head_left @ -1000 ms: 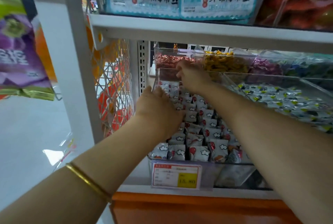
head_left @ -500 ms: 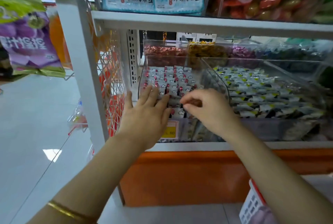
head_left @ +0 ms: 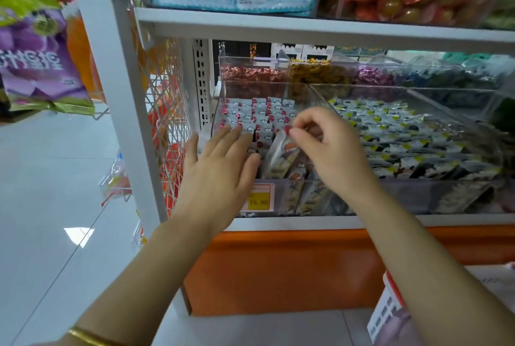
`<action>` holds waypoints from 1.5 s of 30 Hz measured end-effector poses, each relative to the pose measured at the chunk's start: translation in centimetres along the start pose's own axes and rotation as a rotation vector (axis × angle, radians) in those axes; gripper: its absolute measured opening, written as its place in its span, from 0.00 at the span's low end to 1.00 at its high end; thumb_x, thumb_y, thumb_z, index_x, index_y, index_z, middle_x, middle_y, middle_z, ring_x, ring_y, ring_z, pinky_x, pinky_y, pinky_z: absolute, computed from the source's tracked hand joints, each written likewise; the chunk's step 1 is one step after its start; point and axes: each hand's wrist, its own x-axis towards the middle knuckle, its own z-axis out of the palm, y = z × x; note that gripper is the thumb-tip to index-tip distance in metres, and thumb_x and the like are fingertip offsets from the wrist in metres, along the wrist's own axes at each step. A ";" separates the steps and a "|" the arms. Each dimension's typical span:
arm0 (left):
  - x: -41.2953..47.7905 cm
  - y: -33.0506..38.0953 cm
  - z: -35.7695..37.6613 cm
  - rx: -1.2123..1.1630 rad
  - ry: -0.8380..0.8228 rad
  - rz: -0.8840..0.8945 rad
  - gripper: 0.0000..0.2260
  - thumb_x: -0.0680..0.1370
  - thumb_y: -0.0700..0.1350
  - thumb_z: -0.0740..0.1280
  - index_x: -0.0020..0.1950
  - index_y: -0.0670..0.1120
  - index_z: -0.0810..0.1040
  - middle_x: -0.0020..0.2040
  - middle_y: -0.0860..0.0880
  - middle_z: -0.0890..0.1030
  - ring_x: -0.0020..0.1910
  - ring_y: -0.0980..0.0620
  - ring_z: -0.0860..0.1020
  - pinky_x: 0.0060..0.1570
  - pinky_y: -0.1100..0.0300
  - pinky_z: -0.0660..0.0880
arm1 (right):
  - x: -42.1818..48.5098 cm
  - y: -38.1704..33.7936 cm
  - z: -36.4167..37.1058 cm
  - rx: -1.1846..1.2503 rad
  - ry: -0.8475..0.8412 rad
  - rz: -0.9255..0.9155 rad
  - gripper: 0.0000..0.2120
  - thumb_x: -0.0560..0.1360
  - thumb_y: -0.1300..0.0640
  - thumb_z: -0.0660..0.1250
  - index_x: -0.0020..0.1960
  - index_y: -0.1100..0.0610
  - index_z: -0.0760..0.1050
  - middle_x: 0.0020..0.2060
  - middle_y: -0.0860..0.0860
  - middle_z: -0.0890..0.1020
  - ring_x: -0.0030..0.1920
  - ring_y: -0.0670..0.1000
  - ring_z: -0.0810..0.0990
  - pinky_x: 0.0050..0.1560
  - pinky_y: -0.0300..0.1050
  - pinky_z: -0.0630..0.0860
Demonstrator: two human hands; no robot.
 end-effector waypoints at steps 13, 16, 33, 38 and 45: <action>-0.1 1.6 -1.9 -0.903 0.068 -0.274 0.14 0.81 0.51 0.53 0.42 0.48 0.72 0.33 0.47 0.79 0.28 0.52 0.73 0.26 0.58 0.70 | -2.3 -0.2 -1.3 1.187 0.197 0.507 0.07 0.77 0.65 0.61 0.43 0.62 0.76 0.33 0.53 0.81 0.33 0.48 0.81 0.35 0.39 0.79; 0.0 1.4 -2.0 -1.043 0.048 -0.383 0.13 0.82 0.51 0.53 0.44 0.45 0.70 0.30 0.49 0.79 0.25 0.53 0.72 0.22 0.64 0.67 | -2.7 -0.2 -1.2 1.237 0.146 0.515 0.06 0.76 0.68 0.60 0.48 0.64 0.76 0.35 0.55 0.82 0.35 0.49 0.82 0.37 0.39 0.79; 0.3 1.2 -2.3 -1.114 0.078 -0.358 0.13 0.82 0.42 0.57 0.38 0.43 0.71 0.24 0.50 0.75 0.20 0.57 0.66 0.20 0.66 0.64 | -2.6 0.2 -0.6 1.429 0.133 0.599 0.09 0.75 0.71 0.58 0.48 0.62 0.74 0.32 0.54 0.81 0.30 0.46 0.81 0.31 0.36 0.78; 0.3 0.7 -2.5 -1.043 0.101 -0.250 0.09 0.80 0.37 0.58 0.45 0.46 0.76 0.29 0.50 0.79 0.25 0.57 0.72 0.26 0.64 0.72 | -2.9 0.7 -0.8 1.168 0.126 0.546 0.07 0.74 0.57 0.64 0.46 0.61 0.74 0.31 0.52 0.81 0.30 0.50 0.80 0.29 0.41 0.78; 0.5 0.4 -2.7 -1.221 0.011 -0.338 0.10 0.79 0.38 0.59 0.53 0.48 0.79 0.41 0.48 0.82 0.36 0.53 0.80 0.35 0.64 0.77 | -3.2 0.8 -0.5 0.749 0.128 0.321 0.04 0.76 0.65 0.64 0.43 0.59 0.72 0.38 0.55 0.79 0.37 0.52 0.83 0.38 0.43 0.80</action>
